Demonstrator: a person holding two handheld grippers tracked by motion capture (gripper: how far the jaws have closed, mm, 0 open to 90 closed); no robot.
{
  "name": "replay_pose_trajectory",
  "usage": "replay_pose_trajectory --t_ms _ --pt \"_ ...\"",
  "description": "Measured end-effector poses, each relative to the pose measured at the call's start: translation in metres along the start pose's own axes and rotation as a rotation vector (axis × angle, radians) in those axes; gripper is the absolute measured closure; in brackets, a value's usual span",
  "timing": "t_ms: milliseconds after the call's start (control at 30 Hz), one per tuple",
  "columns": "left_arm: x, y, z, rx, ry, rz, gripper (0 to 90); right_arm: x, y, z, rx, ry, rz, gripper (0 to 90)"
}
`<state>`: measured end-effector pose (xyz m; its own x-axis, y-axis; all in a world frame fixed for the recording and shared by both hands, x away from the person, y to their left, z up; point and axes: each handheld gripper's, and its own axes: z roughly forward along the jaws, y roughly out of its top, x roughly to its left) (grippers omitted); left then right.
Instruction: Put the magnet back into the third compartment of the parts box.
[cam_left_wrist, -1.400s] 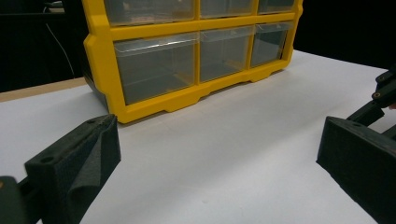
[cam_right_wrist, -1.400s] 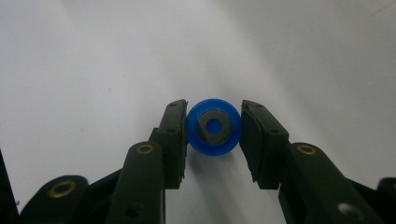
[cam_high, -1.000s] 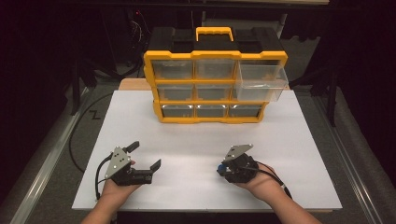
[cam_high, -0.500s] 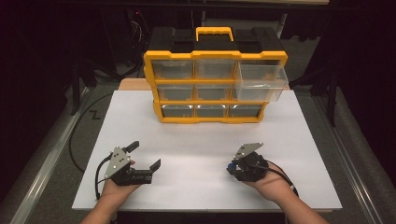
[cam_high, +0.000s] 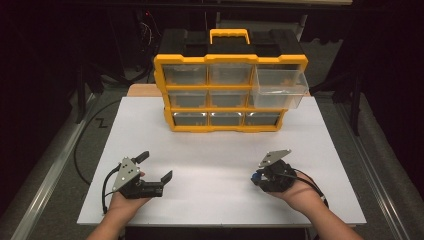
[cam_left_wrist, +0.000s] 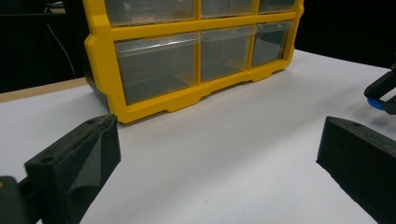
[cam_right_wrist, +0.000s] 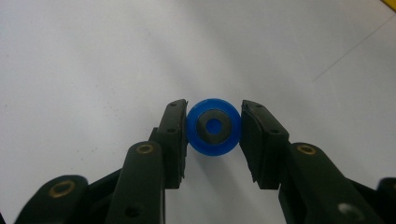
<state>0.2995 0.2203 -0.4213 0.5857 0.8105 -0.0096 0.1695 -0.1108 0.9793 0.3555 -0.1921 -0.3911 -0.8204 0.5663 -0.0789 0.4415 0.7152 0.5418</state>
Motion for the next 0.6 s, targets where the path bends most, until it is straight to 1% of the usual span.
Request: replay_pose_trajectory --t_ms 33,167,300,467,533,600 --pt "0.000 0.000 0.000 -0.001 0.000 0.000 0.2 -0.001 0.000 -0.001 0.002 0.004 0.006 65.0" --pt "0.001 0.000 0.000 -0.001 0.003 -0.003 0.2 -0.007 -0.002 -0.003 0.016 -0.001 0.002 65.0" --pt "0.000 0.000 -0.001 -0.001 -0.001 0.000 0.2 -0.012 -0.003 -0.002 0.043 -0.009 0.025 65.1" --pt "0.001 0.000 -0.001 -0.005 -0.001 0.000 0.2 -0.016 -0.003 -0.004 0.077 -0.024 0.004 65.0" --pt "0.001 0.000 -0.001 -0.005 -0.002 0.000 0.2 -0.017 -0.004 -0.006 0.089 -0.031 0.003 65.0" --pt "0.001 0.000 -0.001 -0.006 -0.004 -0.002 0.2 -0.018 -0.004 -0.008 0.091 -0.027 0.009 65.0"
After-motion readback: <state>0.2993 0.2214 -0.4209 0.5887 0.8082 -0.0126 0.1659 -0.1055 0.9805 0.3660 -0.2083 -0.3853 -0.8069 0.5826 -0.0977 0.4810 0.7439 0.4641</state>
